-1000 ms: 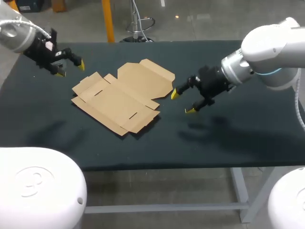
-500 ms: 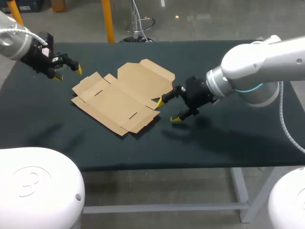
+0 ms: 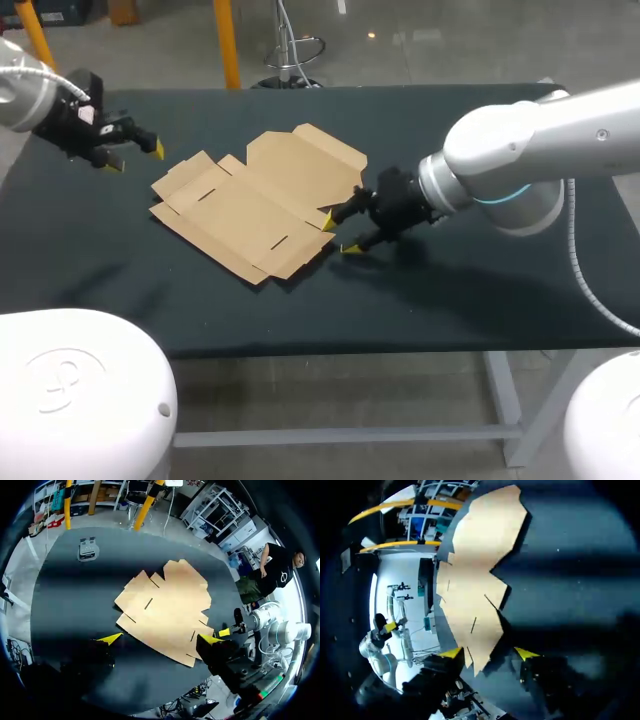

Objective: Assemble the packaging by folding the flat box into shape, placing the metal phone stand inside, and closing the box properly

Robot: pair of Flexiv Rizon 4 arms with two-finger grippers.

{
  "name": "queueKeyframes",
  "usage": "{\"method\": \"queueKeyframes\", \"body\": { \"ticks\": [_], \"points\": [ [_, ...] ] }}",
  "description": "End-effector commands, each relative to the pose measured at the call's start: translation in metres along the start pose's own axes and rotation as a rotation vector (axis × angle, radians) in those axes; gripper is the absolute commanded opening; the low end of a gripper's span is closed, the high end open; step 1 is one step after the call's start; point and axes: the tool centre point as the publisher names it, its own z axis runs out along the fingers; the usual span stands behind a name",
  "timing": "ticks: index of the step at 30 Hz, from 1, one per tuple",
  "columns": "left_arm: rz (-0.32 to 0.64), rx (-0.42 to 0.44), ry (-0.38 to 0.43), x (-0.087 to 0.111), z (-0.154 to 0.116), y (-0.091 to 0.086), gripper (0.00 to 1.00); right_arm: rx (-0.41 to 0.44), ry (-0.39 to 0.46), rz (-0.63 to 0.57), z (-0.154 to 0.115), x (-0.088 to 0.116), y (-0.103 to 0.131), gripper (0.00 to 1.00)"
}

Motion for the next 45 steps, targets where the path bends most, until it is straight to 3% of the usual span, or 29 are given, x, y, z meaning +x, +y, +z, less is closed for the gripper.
{"method": "queueKeyframes", "body": {
  "ticks": [1, 4, 8, 17, 20, 22, 27, 36, 45],
  "points": [
    [-0.001, 0.002, -0.002, -0.002, -0.003, 0.002, 1.0, 0.007, 0.003, 0.006, 0.009, -0.001, 0.006, 0.62],
    [-0.002, 0.002, -0.004, -0.003, -0.003, 0.003, 1.0, 0.014, 0.007, 0.008, 0.014, 0.0, 0.006, 0.52],
    [-0.003, 0.005, -0.006, -0.005, -0.006, 0.004, 1.0, 0.035, 0.014, 0.008, 0.022, 0.001, 0.008, 0.47],
    [-0.007, 0.016, -0.008, -0.009, -0.009, 0.006, 1.0, 0.07, 0.005, 0.01, 0.032, -0.002, 0.009, 0.26],
    [-0.008, 0.015, -0.006, -0.009, -0.008, 0.007, 1.0, 0.075, 0.003, 0.013, 0.033, -0.004, 0.01, 0.14],
    [-0.01, 0.013, -0.007, -0.01, -0.008, 0.007, 1.0, 0.086, 0.006, 0.016, 0.034, -0.005, 0.01, 0.0],
    [-0.011, 0.017, -0.007, -0.01, -0.009, 0.007, 1.0, 0.101, 0.032, 0.012, 0.028, -0.007, 0.012, 0.0],
    [-0.01, 0.022, -0.009, -0.004, -0.008, 0.006, 1.0, 0.139, 0.076, -0.019, -0.008, -0.012, 0.014, 0.0],
    [-0.012, 0.017, -0.006, 0.003, -0.001, 0.005, 1.0, 0.196, 0.054, -0.028, -0.034, -0.028, 0.016, 0.0]
  ]
}}
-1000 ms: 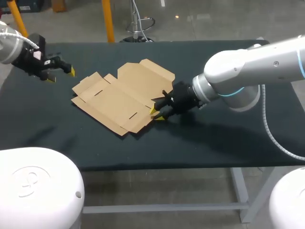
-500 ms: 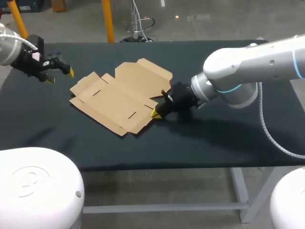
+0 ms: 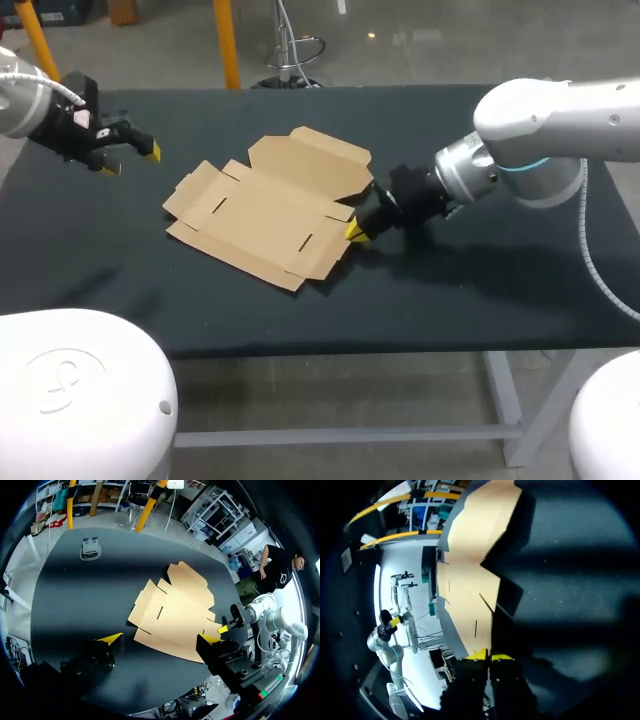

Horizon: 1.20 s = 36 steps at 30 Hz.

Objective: Assemble the packaging by folding the flat box into shape, placing the metal phone stand inside, and closing the box properly

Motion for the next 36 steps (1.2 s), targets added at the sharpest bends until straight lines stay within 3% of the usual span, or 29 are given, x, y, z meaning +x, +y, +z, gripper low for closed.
{"method": "queueKeyframes", "body": {
  "ticks": [1, 9, 10, 12, 13, 14, 16, 19, 25, 30, 36],
  "points": [
    [-0.001, -0.004, -0.007, 0.004, 0.003, -0.002, 1.0, 0.052, 0.002, -0.002, -0.014, -0.007, 0.004, 0.0],
    [0.0, -0.008, -0.006, 0.009, 0.007, -0.004, 1.0, 0.14, -0.036, -0.004, -0.029, -0.023, 0.011, 0.0],
    [0.0, -0.008, -0.007, 0.01, 0.007, -0.004, 1.0, 0.136, -0.039, -0.004, -0.03, -0.024, 0.011, 0.07],
    [0.001, -0.008, -0.008, 0.011, 0.007, -0.005, 1.0, 0.124, -0.057, -0.004, -0.031, -0.025, 0.011, 0.65],
    [0.002, -0.008, -0.009, 0.012, 0.008, -0.005, 1.0, 0.112, -0.064, -0.002, -0.031, -0.025, 0.01, 0.8],
    [0.002, -0.008, -0.009, 0.012, 0.008, -0.005, 1.0, 0.102, -0.074, -0.002, -0.031, -0.025, 0.009, 0.87],
    [0.003, -0.009, -0.008, 0.013, 0.009, -0.005, 1.0, 0.085, -0.082, -0.003, -0.03, -0.025, 0.007, 0.91],
    [0.005, -0.012, -0.01, 0.013, 0.01, -0.005, 1.0, 0.045, -0.084, 0.004, -0.027, -0.026, 0.005, 0.87],
    [0.005, -0.019, -0.017, 0.014, 0.01, -0.004, 1.0, -0.046, -0.072, 0.014, -0.024, -0.025, 0.001, 0.49],
    [0.011, -0.017, -0.011, 0.015, 0.011, -0.003, 1.0, -0.128, -0.055, 0.035, -0.021, -0.024, -0.001, 0.4],
    [0.013, -0.022, -0.002, 0.013, 0.012, -0.001, 1.0, -0.162, -0.051, 0.05, -0.013, -0.024, 0.001, 0.36]
  ]
}}
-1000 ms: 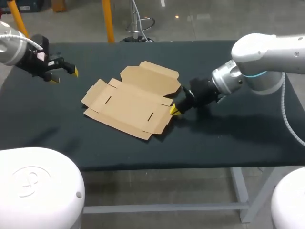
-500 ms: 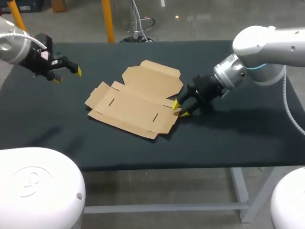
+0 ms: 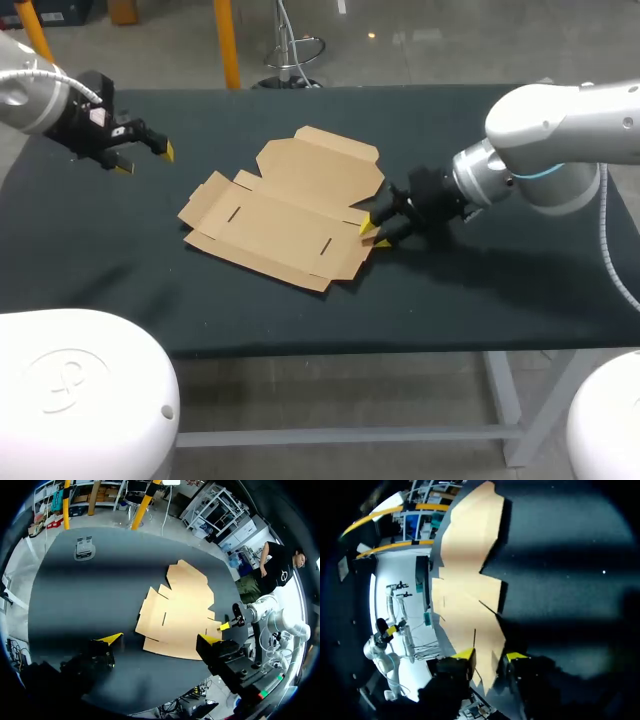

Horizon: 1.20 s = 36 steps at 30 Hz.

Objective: Assemble the packaging by folding the flat box into shape, placing the metal phone stand inside, and closing the box properly

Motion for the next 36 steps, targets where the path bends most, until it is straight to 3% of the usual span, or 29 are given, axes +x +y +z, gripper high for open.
{"method": "queueKeyframes", "body": {
  "ticks": [1, 2, 3, 4, 11, 18, 20, 24, 36],
  "points": [
    [0.002, -0.003, 0.0, -0.002, -0.001, 0.001, 1.0, -0.068, -0.009, 0.0, 0.007, 0.0, -0.005, 0.32],
    [0.003, -0.002, 0.0, -0.002, -0.001, 0.002, 1.0, -0.062, -0.01, -0.001, 0.009, 0.0, -0.004, 0.24],
    [0.004, -0.001, -0.001, -0.002, -0.002, 0.002, 1.0, -0.059, -0.012, -0.002, 0.01, 0.0, -0.004, 0.05],
    [0.004, 0.0, -0.001, -0.002, -0.002, 0.002, 1.0, -0.046, -0.011, -0.006, 0.011, 0.0, -0.003, 0.0],
    [-0.007, 0.001, 0.005, -0.006, 0.0, 0.001, 1.0, 0.037, 0.024, -0.038, -0.004, -0.003, 0.002, 0.0],
    [0.0, -0.004, 0.005, 0.004, 0.002, -0.001, 1.0, 0.107, 0.038, -0.08, -0.025, -0.008, 0.004, 0.0],
    [0.002, -0.005, 0.006, 0.006, 0.004, -0.001, 1.0, 0.11, 0.004, -0.096, -0.028, -0.01, 0.006, 0.0],
    [0.005, -0.012, 0.006, 0.011, 0.007, -0.002, 1.0, 0.209, 0.027, -0.111, -0.031, -0.016, 0.009, 0.0],
    [0.015, -0.024, 0.005, 0.019, 0.013, -0.006, 1.0, 0.271, -0.044, -0.156, -0.039, -0.022, 0.006, 0.0]
  ]
}}
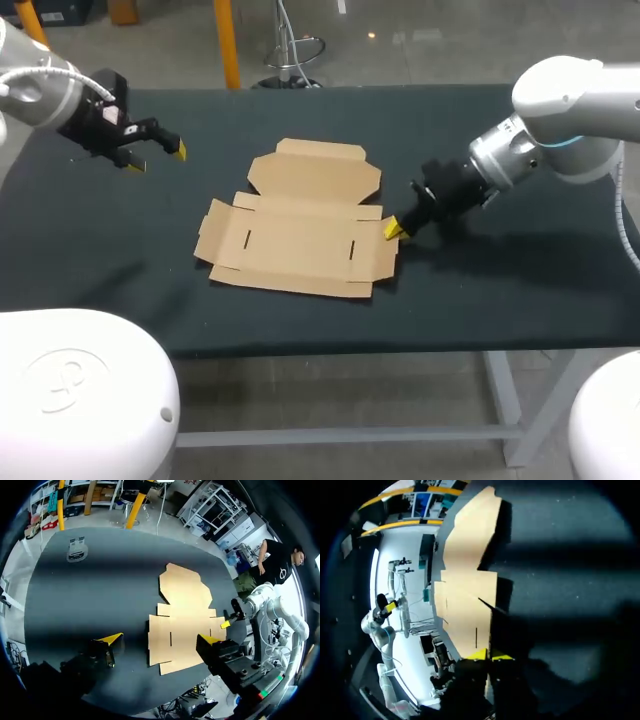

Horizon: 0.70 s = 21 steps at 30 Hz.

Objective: Assemble the packaging by folding the flat box into shape, placing the metal phone stand inside, and closing the box properly

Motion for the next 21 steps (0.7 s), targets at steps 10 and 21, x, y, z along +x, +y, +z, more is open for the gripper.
{"method": "queueKeyframes", "body": {
  "ticks": [10, 21],
  "points": [
    [-0.002, -0.012, -0.007, 0.002, 0.003, -0.002, 1.0, 0.012, -0.112, 0.021, -0.01, -0.005, -0.002, 0.88],
    [0.003, -0.022, -0.006, 0.003, 0.006, -0.001, 1.0, -0.151, -0.111, 0.083, -0.001, -0.002, -0.016, 0.47]
  ]
}}
